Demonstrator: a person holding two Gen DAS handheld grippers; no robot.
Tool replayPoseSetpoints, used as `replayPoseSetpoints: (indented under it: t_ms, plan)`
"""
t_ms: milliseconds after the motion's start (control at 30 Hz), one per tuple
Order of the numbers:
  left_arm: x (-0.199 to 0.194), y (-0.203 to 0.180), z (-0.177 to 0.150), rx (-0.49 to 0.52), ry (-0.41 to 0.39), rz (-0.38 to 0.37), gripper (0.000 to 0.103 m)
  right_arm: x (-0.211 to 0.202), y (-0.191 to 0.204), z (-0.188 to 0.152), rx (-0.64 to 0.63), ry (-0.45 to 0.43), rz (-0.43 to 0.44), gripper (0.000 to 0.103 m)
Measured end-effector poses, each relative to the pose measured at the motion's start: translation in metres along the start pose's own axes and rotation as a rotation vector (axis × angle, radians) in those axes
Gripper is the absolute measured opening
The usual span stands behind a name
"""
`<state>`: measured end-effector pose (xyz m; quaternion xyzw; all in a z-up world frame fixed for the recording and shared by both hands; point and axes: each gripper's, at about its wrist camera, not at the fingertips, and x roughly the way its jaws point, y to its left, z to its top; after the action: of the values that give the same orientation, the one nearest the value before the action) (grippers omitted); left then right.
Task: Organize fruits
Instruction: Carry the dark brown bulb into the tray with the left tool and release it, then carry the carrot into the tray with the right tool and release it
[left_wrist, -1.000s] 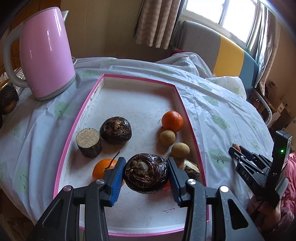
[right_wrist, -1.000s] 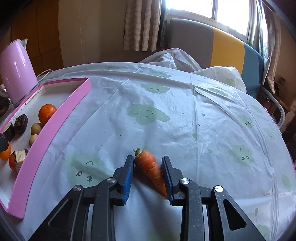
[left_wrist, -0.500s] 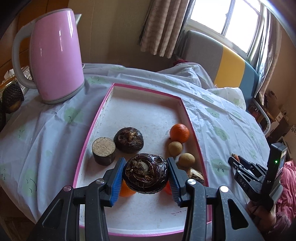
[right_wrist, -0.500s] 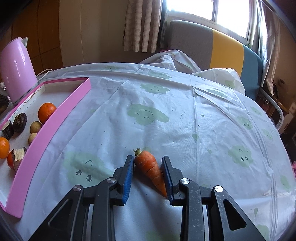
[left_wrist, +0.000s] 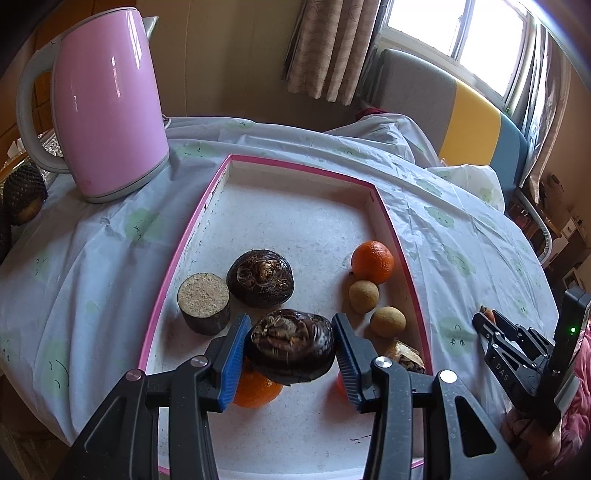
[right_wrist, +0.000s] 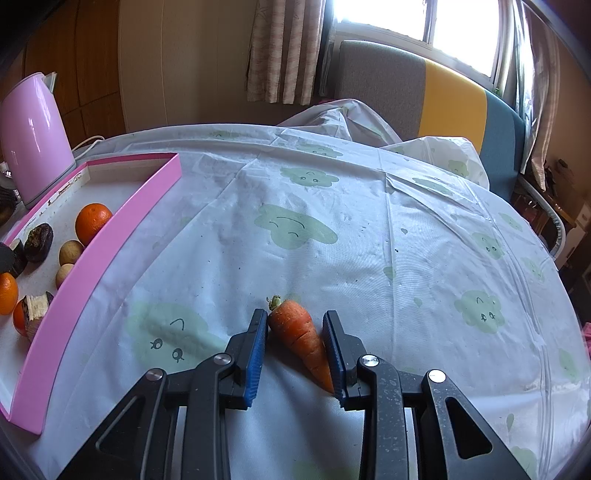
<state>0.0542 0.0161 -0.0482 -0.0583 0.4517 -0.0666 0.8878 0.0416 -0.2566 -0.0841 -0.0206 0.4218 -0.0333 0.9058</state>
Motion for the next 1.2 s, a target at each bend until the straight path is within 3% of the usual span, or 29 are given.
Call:
replayPoseSetpoints:
  t_ms: [200, 700, 1000, 1200]
  plan:
    - [-0.004, -0.002, -0.001, 0.002, -0.011, 0.009, 0.056, 0.0, 0.0, 0.0, 0.0, 0.0, -0.001, 0.032]
    - [-0.029, 0.013, -0.004, -0.03, -0.048, 0.036, 0.056, -0.001, 0.001, -0.001, -0.008, -0.002, -0.009, 0.031]
    - [-0.048, 0.028, -0.009, -0.035, -0.089, 0.105, 0.056, -0.003, 0.0, 0.004, 0.0, 0.025, -0.002, 0.03]
    - [-0.049, 0.031, -0.012, -0.037, -0.082, 0.112, 0.056, -0.006, 0.0, 0.004, 0.03, 0.045, 0.027, 0.03]
